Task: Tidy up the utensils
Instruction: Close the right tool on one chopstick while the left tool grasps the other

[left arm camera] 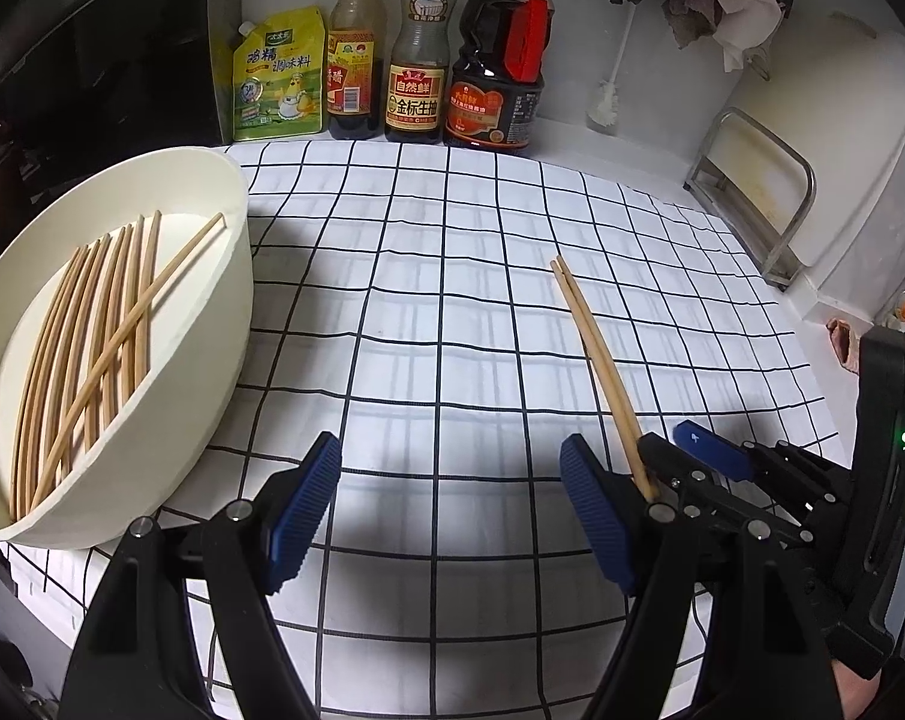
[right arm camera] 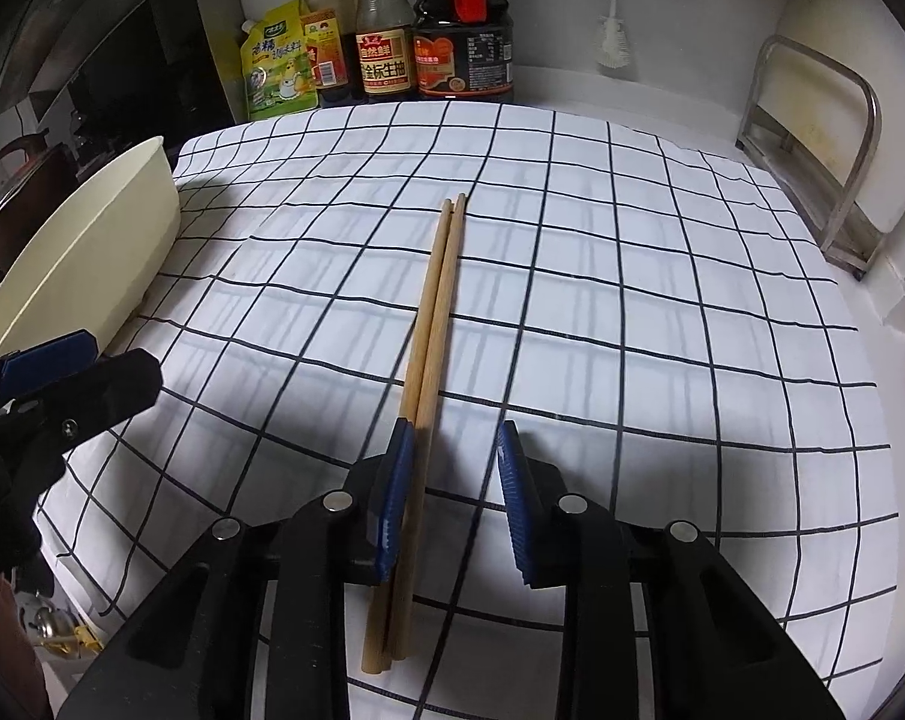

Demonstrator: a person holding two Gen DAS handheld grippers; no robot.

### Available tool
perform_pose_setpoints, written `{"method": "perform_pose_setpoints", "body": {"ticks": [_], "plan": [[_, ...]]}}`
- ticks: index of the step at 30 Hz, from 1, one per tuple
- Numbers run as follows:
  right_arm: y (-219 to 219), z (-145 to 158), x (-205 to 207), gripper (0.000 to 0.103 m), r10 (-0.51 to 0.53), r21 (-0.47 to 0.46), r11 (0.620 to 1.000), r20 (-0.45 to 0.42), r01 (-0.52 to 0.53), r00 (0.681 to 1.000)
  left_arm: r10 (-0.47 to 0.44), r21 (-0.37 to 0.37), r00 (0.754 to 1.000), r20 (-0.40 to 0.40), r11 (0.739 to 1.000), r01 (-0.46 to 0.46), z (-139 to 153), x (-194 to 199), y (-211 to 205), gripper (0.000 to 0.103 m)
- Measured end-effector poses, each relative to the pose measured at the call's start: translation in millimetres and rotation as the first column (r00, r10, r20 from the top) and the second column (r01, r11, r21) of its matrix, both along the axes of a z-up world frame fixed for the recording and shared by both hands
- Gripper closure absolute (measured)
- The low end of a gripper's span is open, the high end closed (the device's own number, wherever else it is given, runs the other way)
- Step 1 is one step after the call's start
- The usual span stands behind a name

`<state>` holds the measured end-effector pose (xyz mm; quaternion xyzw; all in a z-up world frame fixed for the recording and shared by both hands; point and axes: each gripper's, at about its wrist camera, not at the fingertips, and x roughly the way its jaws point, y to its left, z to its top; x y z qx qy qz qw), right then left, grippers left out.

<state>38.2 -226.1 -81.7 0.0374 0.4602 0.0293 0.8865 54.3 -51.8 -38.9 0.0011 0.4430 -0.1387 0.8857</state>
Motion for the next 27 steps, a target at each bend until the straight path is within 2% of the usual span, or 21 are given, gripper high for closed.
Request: {"method": "perform_pose_setpoints", "body": {"ticks": [4, 7, 9, 18, 27], "plan": [[10, -2, 1, 0.075, 0.017, -0.047, 0.999, -0.006, -0.017, 1.000, 0.004, -0.002, 1.000, -0.004, 1.000, -0.004, -2, 1, 1, 0.029], [12, -2, 5, 0.077, 0.019, -0.038, 0.999, -0.003, -0.019, 1.000, 0.009, -0.003, 1.000, -0.010, 1.000, -0.009, -4, 3, 1, 0.029], [14, -1, 7, 0.096, 0.016, -0.055, 0.998, 0.000, -0.016, 1.000, 0.008, -0.006, 1.000, -0.018, 1.000, -0.008, -6, 3, 0, 0.029], [-7, -3, 2, 0.096, -0.030, 0.032, 0.999, 0.002, 0.030, 1.000, -0.022, -0.008, 0.999, -0.032, 1.000, 0.021, -11, 4, -22, 0.029], [-59, -4, -11, 0.097, -0.156, 0.085, 0.984, -0.008, 0.156, 0.988, -0.035, 0.019, 0.997, -0.062, 0.999, 0.036, -25, 17, -53, 0.027]]}}
